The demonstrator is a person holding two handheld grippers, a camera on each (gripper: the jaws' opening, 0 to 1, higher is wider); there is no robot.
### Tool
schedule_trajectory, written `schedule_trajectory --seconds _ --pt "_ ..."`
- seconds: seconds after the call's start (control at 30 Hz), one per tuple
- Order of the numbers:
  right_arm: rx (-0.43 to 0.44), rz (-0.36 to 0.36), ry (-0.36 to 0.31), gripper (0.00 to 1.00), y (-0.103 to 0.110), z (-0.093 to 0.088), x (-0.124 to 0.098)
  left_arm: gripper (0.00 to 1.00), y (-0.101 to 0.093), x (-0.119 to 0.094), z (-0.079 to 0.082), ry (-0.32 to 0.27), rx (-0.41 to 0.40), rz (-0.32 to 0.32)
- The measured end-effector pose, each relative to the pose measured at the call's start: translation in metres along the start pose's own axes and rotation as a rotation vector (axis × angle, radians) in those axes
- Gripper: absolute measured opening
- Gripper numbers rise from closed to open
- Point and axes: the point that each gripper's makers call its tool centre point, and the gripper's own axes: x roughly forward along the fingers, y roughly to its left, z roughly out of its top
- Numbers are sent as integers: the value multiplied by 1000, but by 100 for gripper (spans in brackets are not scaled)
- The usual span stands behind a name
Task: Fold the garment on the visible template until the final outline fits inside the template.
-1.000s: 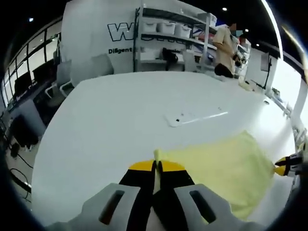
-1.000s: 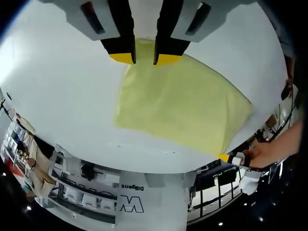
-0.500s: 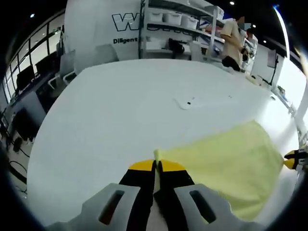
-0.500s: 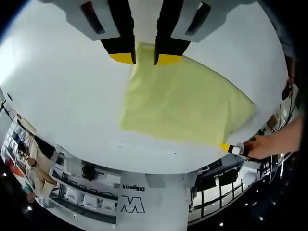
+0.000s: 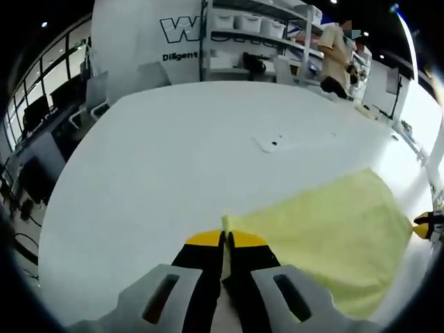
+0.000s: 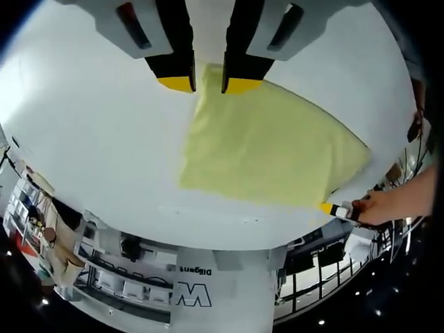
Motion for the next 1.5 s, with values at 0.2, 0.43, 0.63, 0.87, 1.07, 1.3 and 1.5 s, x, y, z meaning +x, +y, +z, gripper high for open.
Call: schedule_trajectory --seconds 0.2,0.43,0.63,0.87,1.07,1.3,1.5 --pt "8 -48 34 8 -12 -8 1 3 1 -1 1 -1 -3 -2" --pt "33 -48 30 8 -18 -7 4 3 0 -1 1 -3 -2 -2" --pt "56 -53 38 9 -25 -9 10 3 1 0 2 -5 -5 -4" --pt "47 -27 61 9 -24 -13 19 3 1 -1 3 -7 -7 -6" --pt "41 44 33 11 -8 -6 17 3 2 -1 5 -12 -9 -4" --pt "44 83 -13 15 1 7 14 3 3 -2 5 -13 -7 -1" --pt "12 82 36 14 4 -3 23 3 3 -2 5 -13 -9 0"
